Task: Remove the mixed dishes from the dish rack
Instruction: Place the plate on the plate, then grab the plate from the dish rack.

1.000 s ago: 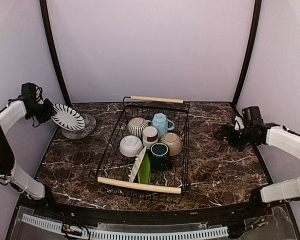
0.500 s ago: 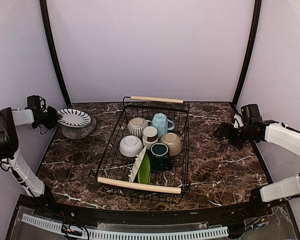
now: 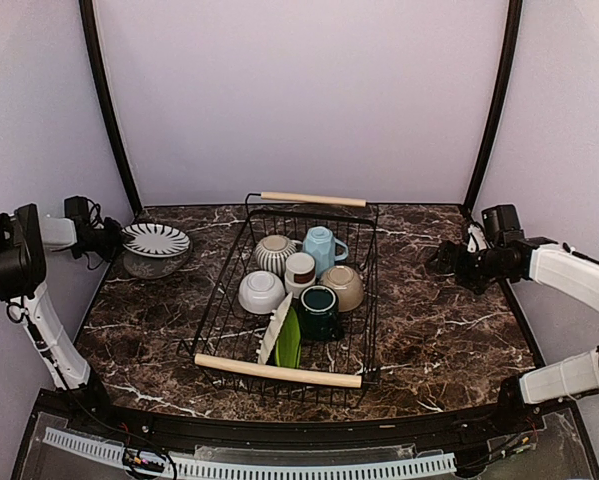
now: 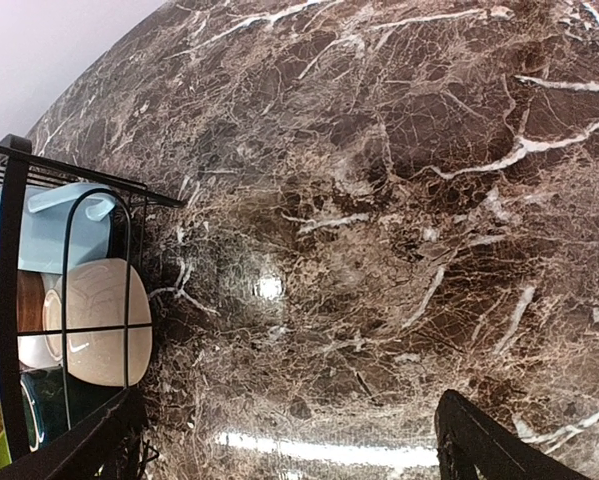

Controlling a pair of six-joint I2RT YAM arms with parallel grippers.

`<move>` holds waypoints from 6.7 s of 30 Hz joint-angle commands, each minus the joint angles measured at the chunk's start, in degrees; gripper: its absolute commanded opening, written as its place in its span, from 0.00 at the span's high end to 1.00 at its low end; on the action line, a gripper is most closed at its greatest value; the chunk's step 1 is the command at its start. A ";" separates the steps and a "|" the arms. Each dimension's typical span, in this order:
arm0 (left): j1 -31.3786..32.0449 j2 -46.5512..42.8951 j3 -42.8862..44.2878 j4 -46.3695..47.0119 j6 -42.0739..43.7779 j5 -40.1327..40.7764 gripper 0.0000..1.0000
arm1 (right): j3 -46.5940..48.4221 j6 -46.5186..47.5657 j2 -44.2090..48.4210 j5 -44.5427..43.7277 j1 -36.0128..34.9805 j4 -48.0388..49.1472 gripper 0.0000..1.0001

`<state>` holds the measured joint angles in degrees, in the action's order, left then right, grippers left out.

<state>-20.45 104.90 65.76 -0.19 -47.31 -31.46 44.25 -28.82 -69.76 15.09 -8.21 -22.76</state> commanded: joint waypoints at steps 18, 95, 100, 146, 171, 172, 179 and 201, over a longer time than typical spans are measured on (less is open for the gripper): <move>-0.25 2.04 4.69 -2.37 5.39 -0.95 0.77 | -0.89 -0.53 3.37 1.38 -0.49 0.13 0.01; 3.91 -8.48 13.77 -24.16 25.47 22.43 0.04 | -3.64 -0.65 0.00 2.63 -0.45 4.27 0.01; 10.58 -14.81 11.16 -21.97 27.67 23.85 0.04 | -2.72 -0.93 -1.73 3.57 -0.46 5.46 0.01; 84.70 -4.10 29.67 -55.05 24.47 51.97 0.34 | -6.94 -0.18 1.34 2.24 -0.58 5.34 0.01; 84.70 -6.32 26.03 -57.76 21.31 55.40 0.44 | -7.95 -1.07 0.43 2.90 -0.58 6.92 0.01; 84.70 -6.21 25.88 -57.75 21.01 55.00 0.45 | -7.95 -1.14 0.42 3.00 -0.58 6.98 0.01; 84.70 -5.20 25.12 -58.54 18.91 54.47 0.53 | -8.04 -1.29 0.34 3.18 -0.58 7.16 0.01; 85.46 0.43 29.68 -67.17 13.77 57.23 0.78 | -8.89 -1.34 -1.30 3.49 -0.58 8.65 0.01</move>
<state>64.49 104.64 92.97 -63.13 -31.83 24.93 36.27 -29.91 -70.30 18.22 -8.51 -16.21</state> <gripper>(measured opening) 0.246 0.986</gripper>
